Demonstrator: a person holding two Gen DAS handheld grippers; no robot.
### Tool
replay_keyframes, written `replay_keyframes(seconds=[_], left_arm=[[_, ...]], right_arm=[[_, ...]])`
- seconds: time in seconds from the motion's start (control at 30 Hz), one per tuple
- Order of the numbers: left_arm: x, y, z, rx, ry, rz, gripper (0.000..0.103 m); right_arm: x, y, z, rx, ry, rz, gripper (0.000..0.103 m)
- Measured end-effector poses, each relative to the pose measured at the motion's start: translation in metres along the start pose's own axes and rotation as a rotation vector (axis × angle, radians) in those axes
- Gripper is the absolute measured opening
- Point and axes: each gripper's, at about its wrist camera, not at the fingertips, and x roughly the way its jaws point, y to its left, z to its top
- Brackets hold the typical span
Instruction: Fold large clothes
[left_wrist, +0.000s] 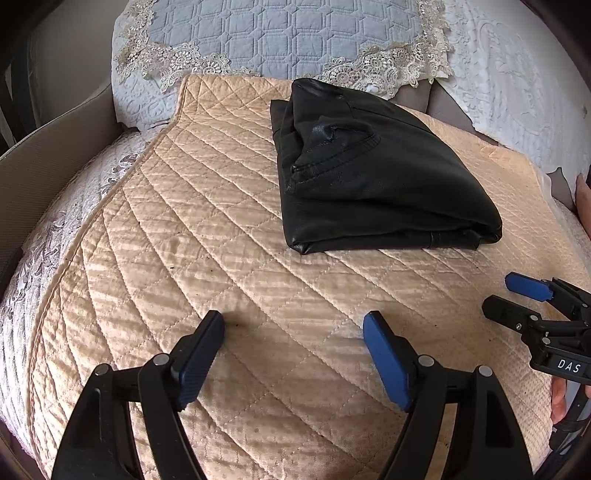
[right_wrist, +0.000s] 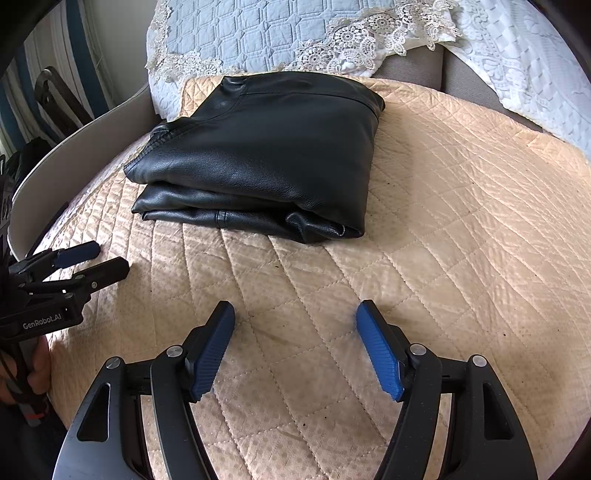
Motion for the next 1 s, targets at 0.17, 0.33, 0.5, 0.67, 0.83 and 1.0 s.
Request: replay_keyframes(seconds=[0.17,0.33,0.5,0.67,0.83,1.0], left_arm=[[0.0002,0.002,0.0003,-0.001,0.001,0.0,0.08],[0.0003,0.0024,0.0004,-0.002,0.001,-0.002,0.08],[-0.0005,0.0031,0.0005,-0.001,0.001,0.003,0.08],[-0.0013,0.0009,0.0001,-0.002,0.001,0.011,0.08],[-0.0012,0.0014,0.0003,-0.005,0.002,0.009,0.08],[-0.0003,0.0015,0.0006,-0.004,0.006,0.011,0.08]], right_arm=[[0.0,-0.0003,-0.0001,0.002,0.0,0.001,0.07],[0.0,0.0002,-0.0002,0.002,-0.001,0.001,0.07],[0.0002,0.0009,-0.0001,0.002,-0.001,0.0,0.07],[-0.0001,0.0002,0.0,0.003,-0.001,0.001,0.07],[0.0002,0.0011,-0.0005,0.005,-0.002,0.005,0.07],[0.0001,0.0005,-0.0005,0.005,-0.002,0.006,0.07]])
